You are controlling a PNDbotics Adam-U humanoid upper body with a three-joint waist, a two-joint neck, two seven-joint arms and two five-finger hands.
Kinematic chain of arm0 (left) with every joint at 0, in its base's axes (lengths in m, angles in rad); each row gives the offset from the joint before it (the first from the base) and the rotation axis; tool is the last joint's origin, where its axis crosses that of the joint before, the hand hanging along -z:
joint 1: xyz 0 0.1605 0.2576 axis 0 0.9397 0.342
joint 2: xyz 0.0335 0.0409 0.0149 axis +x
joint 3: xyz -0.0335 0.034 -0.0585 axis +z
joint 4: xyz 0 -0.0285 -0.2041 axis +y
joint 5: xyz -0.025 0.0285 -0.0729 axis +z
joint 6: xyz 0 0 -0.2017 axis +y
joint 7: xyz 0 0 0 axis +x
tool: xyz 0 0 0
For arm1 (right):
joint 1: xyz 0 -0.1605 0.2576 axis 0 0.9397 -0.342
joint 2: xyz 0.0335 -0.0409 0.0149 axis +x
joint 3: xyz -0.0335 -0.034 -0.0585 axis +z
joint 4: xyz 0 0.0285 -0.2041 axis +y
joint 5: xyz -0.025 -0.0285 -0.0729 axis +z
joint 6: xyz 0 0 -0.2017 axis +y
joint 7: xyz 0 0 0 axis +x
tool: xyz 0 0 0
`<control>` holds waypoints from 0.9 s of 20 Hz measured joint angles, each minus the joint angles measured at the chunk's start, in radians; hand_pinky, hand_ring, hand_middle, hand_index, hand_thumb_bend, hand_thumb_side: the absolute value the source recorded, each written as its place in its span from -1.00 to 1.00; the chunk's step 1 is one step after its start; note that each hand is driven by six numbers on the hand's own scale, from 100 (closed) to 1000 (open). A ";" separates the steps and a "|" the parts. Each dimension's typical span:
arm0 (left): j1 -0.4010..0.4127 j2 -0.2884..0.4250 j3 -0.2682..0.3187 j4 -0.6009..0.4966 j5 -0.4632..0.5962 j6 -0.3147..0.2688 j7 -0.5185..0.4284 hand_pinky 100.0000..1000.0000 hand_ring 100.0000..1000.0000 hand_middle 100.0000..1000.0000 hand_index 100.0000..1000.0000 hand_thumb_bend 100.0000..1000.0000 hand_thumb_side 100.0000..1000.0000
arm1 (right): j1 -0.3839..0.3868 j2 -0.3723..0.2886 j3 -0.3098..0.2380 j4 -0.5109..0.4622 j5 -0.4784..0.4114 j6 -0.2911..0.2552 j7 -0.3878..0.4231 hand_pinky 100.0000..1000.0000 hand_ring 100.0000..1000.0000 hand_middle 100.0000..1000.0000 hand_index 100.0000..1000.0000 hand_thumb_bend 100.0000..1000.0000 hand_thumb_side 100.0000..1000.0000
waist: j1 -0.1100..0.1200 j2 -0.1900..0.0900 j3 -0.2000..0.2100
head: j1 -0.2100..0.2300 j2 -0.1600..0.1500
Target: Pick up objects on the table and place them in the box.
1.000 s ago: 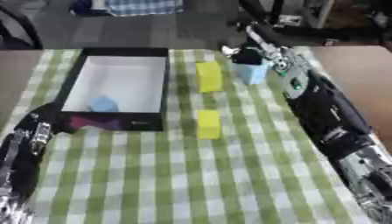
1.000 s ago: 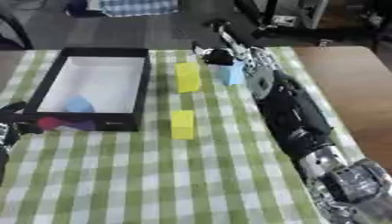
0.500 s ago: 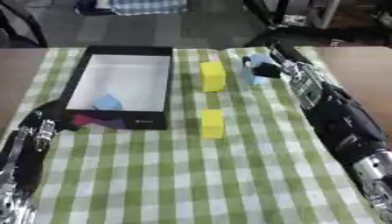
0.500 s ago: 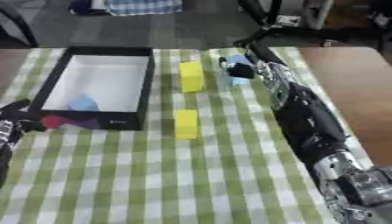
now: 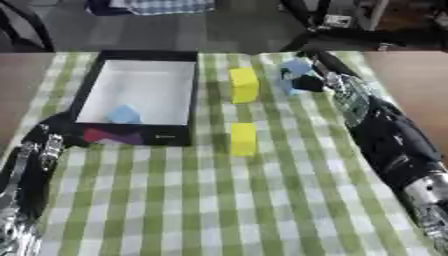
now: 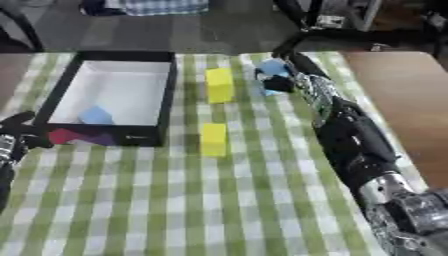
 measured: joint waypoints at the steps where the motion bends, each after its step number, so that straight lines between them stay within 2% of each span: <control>1: 0.000 0.000 0.000 0.000 0.000 0.000 0.000 0.53 0.02 0.04 0.63 -0.98 0.47 | 0.000 0.000 -0.002 0.002 0.000 0.007 -0.012 0.95 0.96 0.92 0.86 -0.65 0.40 | 0.000 0.000 0.001 | 0.000 0.000; 8: -0.001 0.000 0.000 0.000 0.000 0.001 -0.001 0.53 0.02 0.04 0.63 -0.98 0.47 | 0.009 0.000 -0.005 0.015 0.001 0.045 -0.089 0.93 0.95 0.93 0.86 -0.66 0.39 | 0.000 0.001 0.001 | 0.000 0.000; 18: -0.006 0.000 0.000 0.000 0.000 0.001 -0.001 0.53 0.02 0.04 0.63 -0.98 0.47 | 0.023 0.014 -0.005 0.032 -0.001 0.051 -0.090 0.88 0.90 0.91 0.86 -0.70 0.41 | 0.000 0.001 0.005 | -0.003 0.000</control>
